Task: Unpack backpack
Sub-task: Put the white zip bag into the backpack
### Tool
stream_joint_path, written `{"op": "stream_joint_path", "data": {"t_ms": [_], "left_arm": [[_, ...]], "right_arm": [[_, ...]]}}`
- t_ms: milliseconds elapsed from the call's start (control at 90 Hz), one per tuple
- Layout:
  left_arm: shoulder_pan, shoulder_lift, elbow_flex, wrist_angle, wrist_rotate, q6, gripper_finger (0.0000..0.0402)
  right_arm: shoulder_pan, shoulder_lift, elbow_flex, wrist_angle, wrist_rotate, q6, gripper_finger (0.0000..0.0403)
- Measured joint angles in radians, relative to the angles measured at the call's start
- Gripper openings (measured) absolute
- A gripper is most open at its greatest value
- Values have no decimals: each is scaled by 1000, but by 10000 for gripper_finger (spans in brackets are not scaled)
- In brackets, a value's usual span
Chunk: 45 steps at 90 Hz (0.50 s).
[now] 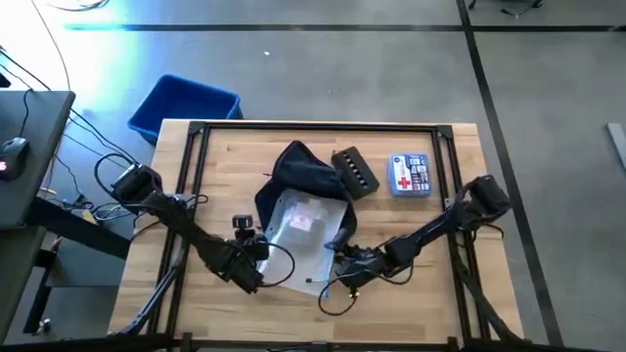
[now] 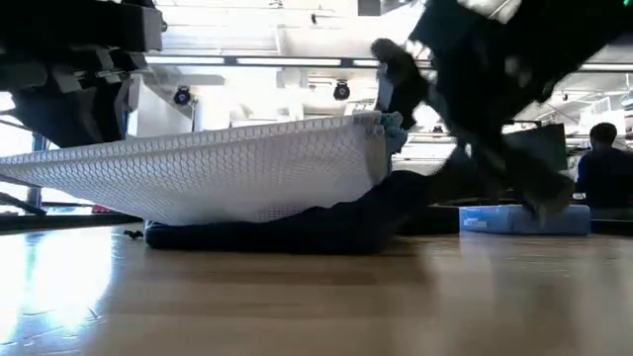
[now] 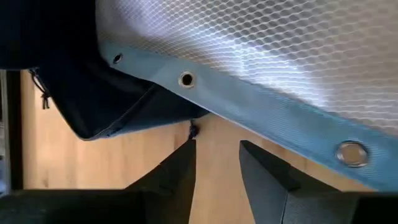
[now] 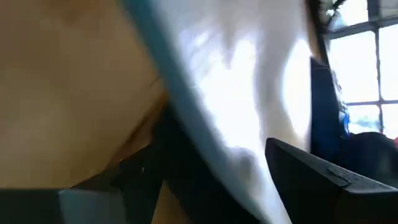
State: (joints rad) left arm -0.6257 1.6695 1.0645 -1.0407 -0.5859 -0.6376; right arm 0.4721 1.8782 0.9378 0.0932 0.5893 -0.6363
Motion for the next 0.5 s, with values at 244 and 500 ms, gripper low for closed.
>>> {"op": "stream_joint_path", "data": {"t_ms": [244,500], "left_arm": [[4,0,0,109,-10,67,104],[-27,0,58,169,6,116,104]], "right_arm": [[-72,72,21,196,-97,-18,258],[-130,100,101,219,78,26,85]]}}
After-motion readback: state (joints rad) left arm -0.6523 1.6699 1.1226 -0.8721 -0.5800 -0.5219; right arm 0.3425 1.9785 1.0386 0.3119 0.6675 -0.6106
